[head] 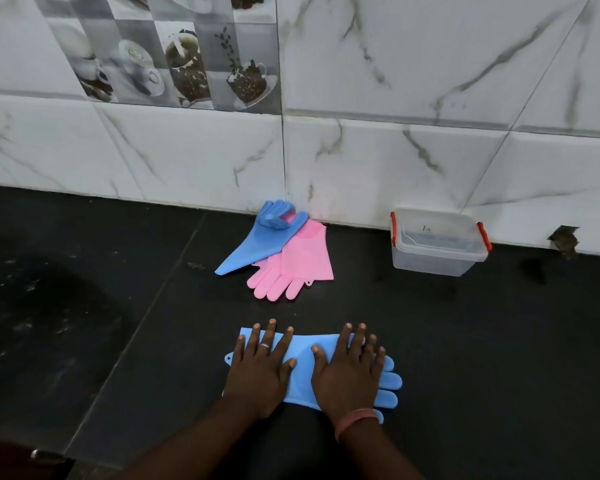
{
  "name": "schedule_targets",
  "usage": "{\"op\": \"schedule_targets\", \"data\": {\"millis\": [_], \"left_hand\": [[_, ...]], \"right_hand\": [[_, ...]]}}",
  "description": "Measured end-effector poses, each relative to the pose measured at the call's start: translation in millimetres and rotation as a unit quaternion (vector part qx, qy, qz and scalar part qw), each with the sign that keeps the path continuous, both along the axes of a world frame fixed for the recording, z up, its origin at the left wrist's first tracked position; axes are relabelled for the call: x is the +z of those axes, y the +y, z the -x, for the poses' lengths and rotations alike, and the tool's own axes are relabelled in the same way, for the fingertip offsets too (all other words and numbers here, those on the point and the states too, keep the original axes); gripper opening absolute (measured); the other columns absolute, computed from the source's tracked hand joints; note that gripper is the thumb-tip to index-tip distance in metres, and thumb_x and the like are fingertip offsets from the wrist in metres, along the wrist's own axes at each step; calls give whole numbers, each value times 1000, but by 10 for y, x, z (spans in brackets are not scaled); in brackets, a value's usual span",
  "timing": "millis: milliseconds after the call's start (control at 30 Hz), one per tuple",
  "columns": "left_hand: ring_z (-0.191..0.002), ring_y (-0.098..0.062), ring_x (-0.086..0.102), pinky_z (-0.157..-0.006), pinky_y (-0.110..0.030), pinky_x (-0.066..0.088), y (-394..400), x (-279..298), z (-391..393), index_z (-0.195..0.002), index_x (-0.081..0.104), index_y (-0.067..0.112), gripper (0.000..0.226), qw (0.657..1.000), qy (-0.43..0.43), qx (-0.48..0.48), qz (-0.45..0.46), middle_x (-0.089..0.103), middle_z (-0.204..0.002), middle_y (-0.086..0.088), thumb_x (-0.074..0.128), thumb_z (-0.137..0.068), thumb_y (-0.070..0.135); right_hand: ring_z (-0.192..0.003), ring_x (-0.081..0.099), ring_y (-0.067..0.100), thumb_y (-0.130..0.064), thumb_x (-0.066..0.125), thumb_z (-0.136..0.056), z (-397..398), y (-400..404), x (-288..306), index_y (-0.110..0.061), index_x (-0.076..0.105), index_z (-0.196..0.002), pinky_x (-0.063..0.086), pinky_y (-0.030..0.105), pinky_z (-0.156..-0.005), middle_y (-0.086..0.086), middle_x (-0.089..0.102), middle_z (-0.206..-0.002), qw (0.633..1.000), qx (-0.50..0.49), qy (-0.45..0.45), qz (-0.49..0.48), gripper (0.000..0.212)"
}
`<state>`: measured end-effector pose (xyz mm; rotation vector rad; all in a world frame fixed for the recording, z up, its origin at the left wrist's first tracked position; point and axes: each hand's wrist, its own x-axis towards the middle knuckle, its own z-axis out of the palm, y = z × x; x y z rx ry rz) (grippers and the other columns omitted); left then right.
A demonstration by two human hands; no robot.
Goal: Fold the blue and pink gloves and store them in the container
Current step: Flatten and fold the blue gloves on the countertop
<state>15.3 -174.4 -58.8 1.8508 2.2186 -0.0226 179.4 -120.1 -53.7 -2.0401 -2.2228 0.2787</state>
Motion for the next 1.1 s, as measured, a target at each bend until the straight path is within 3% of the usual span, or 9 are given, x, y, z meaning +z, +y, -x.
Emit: {"op": "schedule_targets", "data": {"millis": [133,233,300,400,567,733,867,967,1100], "left_hand": [[-154,-24,28,-123,-43,23,176,212,-34,-154,38,37,52,998,-9,60,-33,33,-166,1,31,-103,41],[-128,-18,56,-104,-37,44,324,401,109,-116,66,33,33,985,-45,99,-131,65,-129,8,41,-95,26],[-105,-20,64,-87,-38,51,402,499,273,-98,68,27,26,972,-101,122,-176,69,-105,6,45,-91,18],[-101,-27,67,-88,-42,53,539,636,503,-110,72,17,29,948,-181,180,-189,71,-107,-5,48,-94,14],[-110,-29,66,-96,-43,52,745,727,798,-119,71,18,35,905,-276,271,-177,72,-118,-9,48,-94,12],[-102,-31,69,-97,-50,56,839,687,957,-117,70,12,34,751,-463,430,-191,73,-112,-11,47,-93,4],[-106,-29,66,-97,-45,56,792,611,1114,-131,63,15,38,663,-525,500,-188,69,-122,-9,49,-96,5],[-102,-34,67,-91,-44,56,795,600,1209,-132,61,9,37,574,-590,534,-192,68,-123,-15,44,-100,2],[-99,-30,65,-83,-42,54,854,850,1179,-135,57,3,44,354,-768,523,-102,67,-110,-16,57,-102,32]], "right_hand": [[-149,18,40,-56,32,-98,292,287,224,-11,41,-149,7,52,-122,22,29,-159,998,46,29,11,68],[-144,31,34,-38,39,-100,601,500,379,-15,54,-137,20,42,-122,16,43,-151,984,131,122,21,45],[-130,47,29,-24,46,-98,860,611,480,-14,61,-127,34,34,-113,11,55,-136,966,149,205,50,34],[-122,53,26,-9,52,-95,1226,755,609,-13,65,-124,39,30,-106,11,56,-133,945,135,278,109,32],[-118,50,32,-20,55,-91,1724,982,660,-25,67,-119,42,40,-101,6,49,-137,967,197,144,69,30],[-134,33,41,-25,47,-99,2128,1131,548,-30,69,-122,33,49,-112,1,7,-167,948,306,4,83,32],[-134,38,41,-16,48,-97,2302,1265,463,-14,57,-135,33,45,-112,7,31,-161,959,266,26,91,39],[-117,57,34,-7,56,-95,2269,1292,690,-2,65,-119,43,38,-102,16,63,-125,939,182,285,58,27],[-94,69,14,0,64,-91,1970,1182,1281,-8,77,-95,55,22,-85,3,77,-99,731,-32,681,-11,16]]}}
